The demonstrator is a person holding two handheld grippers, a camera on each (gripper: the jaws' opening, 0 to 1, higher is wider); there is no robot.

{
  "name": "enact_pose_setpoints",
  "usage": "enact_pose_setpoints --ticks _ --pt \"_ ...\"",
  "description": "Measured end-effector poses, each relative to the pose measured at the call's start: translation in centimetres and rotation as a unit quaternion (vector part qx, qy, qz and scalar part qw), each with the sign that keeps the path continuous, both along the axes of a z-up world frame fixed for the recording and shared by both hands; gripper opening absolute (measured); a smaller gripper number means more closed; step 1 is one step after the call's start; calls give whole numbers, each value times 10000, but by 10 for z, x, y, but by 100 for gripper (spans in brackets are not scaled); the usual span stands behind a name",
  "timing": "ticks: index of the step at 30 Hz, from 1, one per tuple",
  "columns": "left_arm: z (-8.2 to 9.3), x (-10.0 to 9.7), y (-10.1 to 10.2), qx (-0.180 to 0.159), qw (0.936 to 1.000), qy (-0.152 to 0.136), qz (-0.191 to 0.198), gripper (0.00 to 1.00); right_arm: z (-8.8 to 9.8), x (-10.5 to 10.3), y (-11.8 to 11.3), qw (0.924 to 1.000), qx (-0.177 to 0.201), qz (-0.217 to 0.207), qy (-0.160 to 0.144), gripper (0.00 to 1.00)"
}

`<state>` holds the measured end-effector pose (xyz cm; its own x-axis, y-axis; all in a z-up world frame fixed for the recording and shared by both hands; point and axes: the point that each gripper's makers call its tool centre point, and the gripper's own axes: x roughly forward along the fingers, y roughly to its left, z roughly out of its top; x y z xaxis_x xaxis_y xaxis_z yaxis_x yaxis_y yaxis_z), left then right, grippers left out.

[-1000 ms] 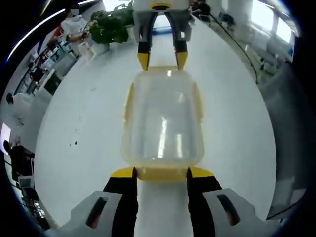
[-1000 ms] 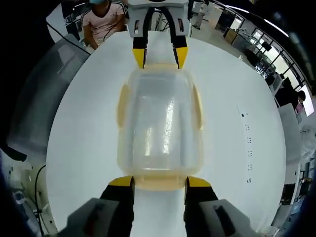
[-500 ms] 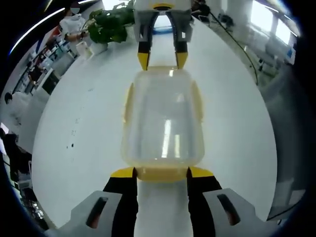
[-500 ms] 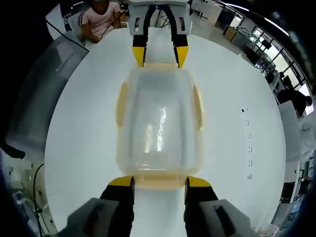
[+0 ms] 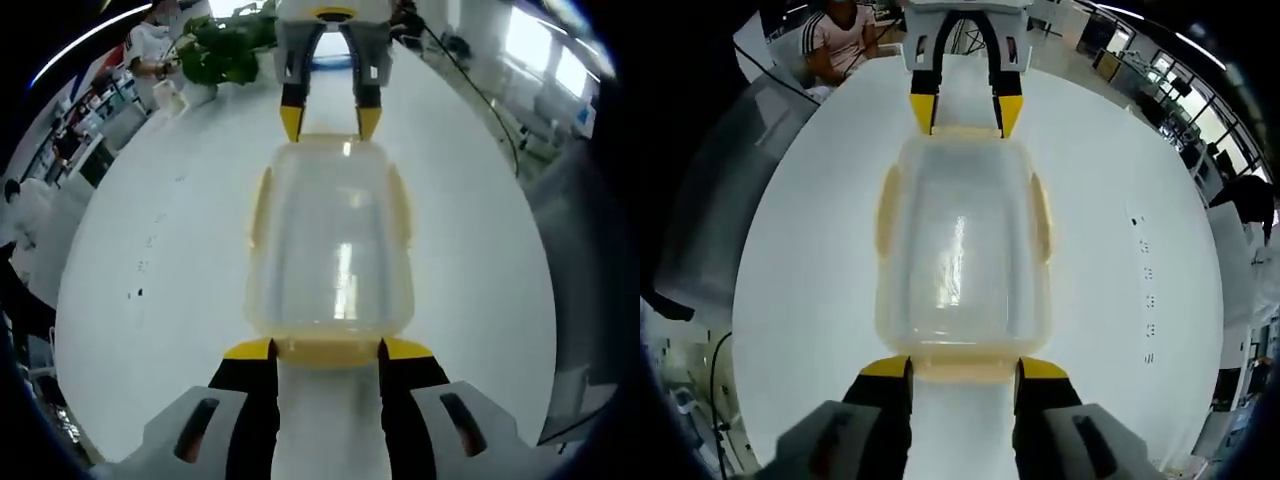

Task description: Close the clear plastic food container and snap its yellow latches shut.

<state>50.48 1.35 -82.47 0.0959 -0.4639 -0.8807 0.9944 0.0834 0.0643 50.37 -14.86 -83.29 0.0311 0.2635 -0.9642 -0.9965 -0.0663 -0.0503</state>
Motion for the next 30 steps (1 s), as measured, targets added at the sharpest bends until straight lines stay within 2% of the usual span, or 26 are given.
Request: enact_pose_setpoints --ticks 12,17,20,26,27,28,29,30 --pt "-1 2 -1 -14 9997 263 -5 36 -3 1 -1 10000 -44 -66 45 37" --pt "-3 -9 0 43 9992 361 -136 36 -3 -15 0 9998 -71 -82 166 37" --pt "-4 -15 2 73 9988 445 -191 37 -4 -24 1 9997 18 -117 236 37" --pt "-4 -16 2 -21 9987 483 -188 38 -3 -21 1 9994 237 -228 125 38" --pt "-6 -16 3 -3 9986 475 -220 39 -3 -21 1 9992 294 -239 118 39" --pt "-10 -15 6 107 9990 379 -226 43 -4 -20 2 9986 409 -312 106 40" --pt "-16 -16 13 352 9985 305 -302 47 -5 -20 0 9987 399 -307 116 41" --pt "-20 -20 14 404 9979 319 -392 50 -6 -22 -1 9988 398 -267 140 44"
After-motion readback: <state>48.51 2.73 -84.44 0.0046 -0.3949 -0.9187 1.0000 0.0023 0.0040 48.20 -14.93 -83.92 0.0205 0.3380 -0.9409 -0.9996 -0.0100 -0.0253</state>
